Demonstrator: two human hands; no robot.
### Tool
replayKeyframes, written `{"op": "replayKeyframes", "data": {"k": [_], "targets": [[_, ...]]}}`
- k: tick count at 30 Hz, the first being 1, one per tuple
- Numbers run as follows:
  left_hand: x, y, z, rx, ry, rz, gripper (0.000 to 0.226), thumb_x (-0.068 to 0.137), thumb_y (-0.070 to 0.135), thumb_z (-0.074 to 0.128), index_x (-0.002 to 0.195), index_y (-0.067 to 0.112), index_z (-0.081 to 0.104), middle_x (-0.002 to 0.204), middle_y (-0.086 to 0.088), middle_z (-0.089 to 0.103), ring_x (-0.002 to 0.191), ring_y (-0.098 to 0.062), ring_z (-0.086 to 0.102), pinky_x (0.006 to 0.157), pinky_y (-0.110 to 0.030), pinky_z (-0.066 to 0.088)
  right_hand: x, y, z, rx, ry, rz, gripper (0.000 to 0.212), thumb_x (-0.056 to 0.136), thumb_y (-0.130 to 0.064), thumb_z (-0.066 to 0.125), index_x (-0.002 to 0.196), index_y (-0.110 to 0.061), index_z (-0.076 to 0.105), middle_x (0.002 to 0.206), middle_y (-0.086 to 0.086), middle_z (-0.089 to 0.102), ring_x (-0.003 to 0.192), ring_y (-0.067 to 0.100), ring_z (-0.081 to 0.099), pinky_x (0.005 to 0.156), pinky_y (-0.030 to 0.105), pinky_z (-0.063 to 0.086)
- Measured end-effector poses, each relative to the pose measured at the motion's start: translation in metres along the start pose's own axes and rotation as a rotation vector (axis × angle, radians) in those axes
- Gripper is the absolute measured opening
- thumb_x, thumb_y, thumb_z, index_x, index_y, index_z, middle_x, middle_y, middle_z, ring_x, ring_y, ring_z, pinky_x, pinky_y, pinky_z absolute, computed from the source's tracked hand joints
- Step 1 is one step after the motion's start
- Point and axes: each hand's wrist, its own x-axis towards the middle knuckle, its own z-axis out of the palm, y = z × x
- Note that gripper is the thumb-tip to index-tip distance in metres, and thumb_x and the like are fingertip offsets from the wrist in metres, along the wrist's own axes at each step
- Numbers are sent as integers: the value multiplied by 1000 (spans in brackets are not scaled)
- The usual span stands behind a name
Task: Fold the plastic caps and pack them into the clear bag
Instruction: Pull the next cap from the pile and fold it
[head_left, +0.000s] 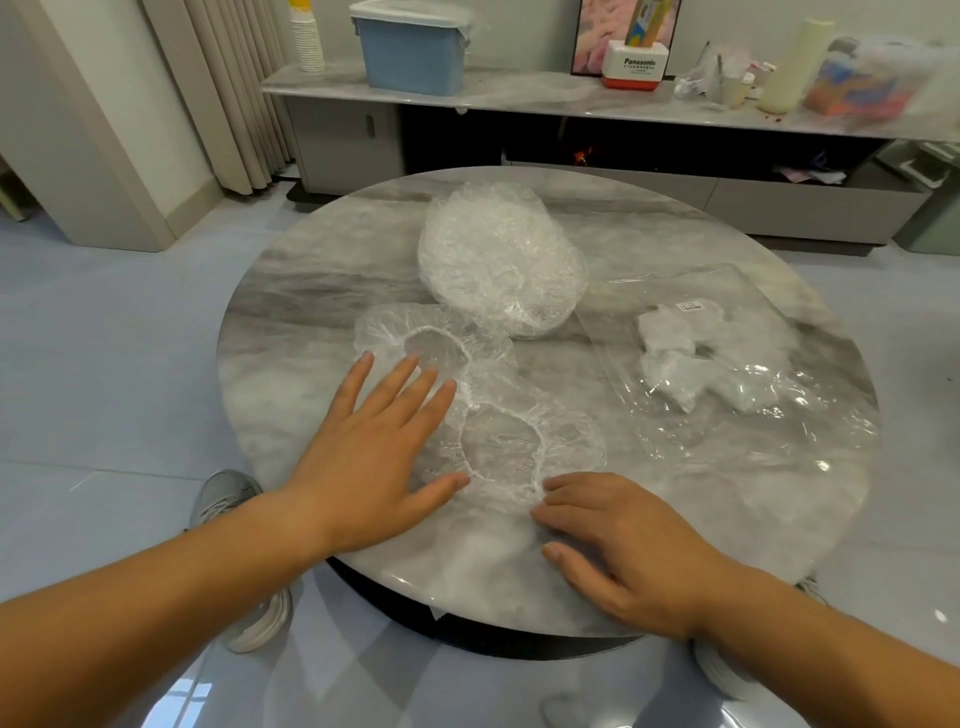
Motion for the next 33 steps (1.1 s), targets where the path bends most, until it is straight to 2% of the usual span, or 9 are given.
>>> {"op": "replayKeyframes", "data": {"k": [2, 5, 9, 13, 17, 22, 25, 28, 33], "targets": [[1, -4, -1, -45, -18, 70, 84, 95, 74, 23, 158, 17, 28, 164, -4, 27, 154, -20, 15, 125, -44, 8, 0, 0, 0, 6, 1, 8, 42, 102, -42, 45, 122, -17, 71, 119, -7, 71, 126, 14, 58, 109, 29, 43], [-1, -11, 2, -268, -89, 169, 69, 94, 71, 39, 143, 25, 53, 150, 3, 48, 140, -13, 41, 118, -33, 31, 1, 0, 2, 20, 16, 11, 43, 102, -42, 45, 124, -16, 70, 120, -5, 71, 124, 15, 59, 107, 29, 45], [0, -7, 13, -546, -180, 89, 53, 83, 70, 62, 123, 35, 68, 125, 23, 58, 119, 5, 48, 101, -21, 43, 3, 0, 3, 67, 33, 44, 41, 100, -42, 48, 123, -16, 70, 118, -2, 70, 112, 14, 63, 94, 33, 53], [2, -1, 21, -689, -114, 28, 38, 79, 63, 69, 101, 33, 76, 103, 22, 66, 103, -1, 58, 87, -27, 51, 3, -1, 0, 140, 76, 95, 42, 98, -46, 50, 123, -21, 72, 119, -10, 70, 111, 4, 63, 94, 25, 52], [2, 5, 20, -818, -120, -13, 9, 84, 35, 79, 90, 29, 77, 90, 15, 69, 91, -8, 64, 80, -32, 55, 5, -3, -2, 235, 103, 158, 42, 94, -52, 54, 122, -26, 72, 118, -19, 69, 107, -4, 63, 89, 13, 49], [1, 12, 16, -859, -181, -106, 25, 76, 46, 83, 94, 32, 72, 89, 16, 69, 89, -4, 66, 81, -23, 54, 15, -1, 2, 366, 181, 354, 25, 91, -40, 72, 114, -32, 73, 92, -28, 66, 84, -1, 65, 71, 11, 47], [5, 14, 16, -854, -200, -174, 20, 79, 46, 81, 88, 31, 72, 82, 12, 69, 81, -6, 65, 76, -25, 55, 21, 2, 6, 475, 199, 518, 18, 88, -35, 77, 106, -36, 73, 77, -19, 69, 63, 4, 63, 65, 17, 48], [13, 16, 17, -857, -194, -262, 17, 82, 43, 79, 79, 28, 71, 75, 5, 69, 68, -5, 61, 70, -26, 54, 26, 6, 8, 463, 186, 585, 18, 88, -33, 77, 105, -34, 72, 69, -26, 65, 62, -1, 61, 62, 11, 44], [23, 20, 14, -840, -181, -340, 22, 79, 47, 80, 82, 28, 68, 78, 5, 68, 64, 0, 58, 68, -23, 53, 35, 7, 8, 224, 119, 483, 25, 90, -31, 74, 115, -28, 72, 107, -20, 55, 87, -8, 53, 82, 6, 41]]}}
